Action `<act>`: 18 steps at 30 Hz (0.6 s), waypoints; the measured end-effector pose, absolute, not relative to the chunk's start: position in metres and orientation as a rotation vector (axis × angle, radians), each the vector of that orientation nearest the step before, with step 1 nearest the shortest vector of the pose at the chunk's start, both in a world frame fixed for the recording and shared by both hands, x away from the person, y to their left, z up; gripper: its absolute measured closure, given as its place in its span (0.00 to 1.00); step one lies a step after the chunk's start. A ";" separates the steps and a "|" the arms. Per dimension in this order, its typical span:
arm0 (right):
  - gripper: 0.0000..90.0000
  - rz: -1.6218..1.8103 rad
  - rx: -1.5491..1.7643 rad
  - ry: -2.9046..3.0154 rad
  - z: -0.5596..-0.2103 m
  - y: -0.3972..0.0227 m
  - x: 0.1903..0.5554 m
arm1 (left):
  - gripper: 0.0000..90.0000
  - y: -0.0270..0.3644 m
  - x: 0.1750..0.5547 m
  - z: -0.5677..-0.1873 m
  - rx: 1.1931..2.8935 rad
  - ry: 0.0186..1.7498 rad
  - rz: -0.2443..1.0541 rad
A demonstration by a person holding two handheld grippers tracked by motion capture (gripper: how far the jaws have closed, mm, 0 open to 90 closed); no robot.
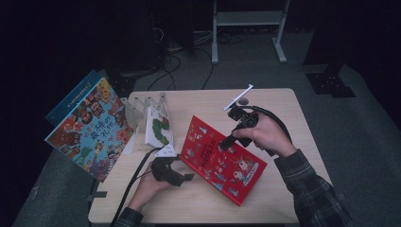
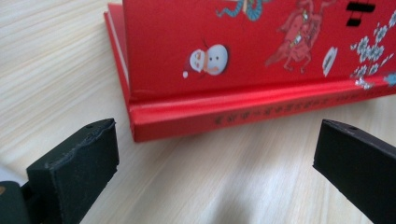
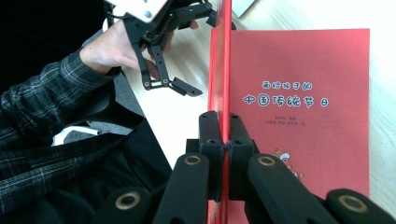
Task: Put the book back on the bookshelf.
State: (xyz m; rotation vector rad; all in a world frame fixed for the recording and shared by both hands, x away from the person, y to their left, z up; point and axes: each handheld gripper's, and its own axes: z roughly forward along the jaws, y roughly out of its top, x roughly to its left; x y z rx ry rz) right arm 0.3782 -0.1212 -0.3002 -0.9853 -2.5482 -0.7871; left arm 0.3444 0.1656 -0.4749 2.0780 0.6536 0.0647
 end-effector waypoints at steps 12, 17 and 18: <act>0.97 -0.813 -0.956 -2.545 -0.293 -0.120 0.375 | 0.00 0.160 0.355 -0.473 1.983 0.641 -0.078; 0.97 -0.860 -0.915 -2.547 -0.289 -0.123 0.372 | 0.00 0.165 0.357 -0.463 1.896 0.651 -0.128; 0.97 -0.876 -0.906 -2.545 -0.288 -0.125 0.371 | 0.00 0.167 0.357 -0.461 1.877 0.644 -0.134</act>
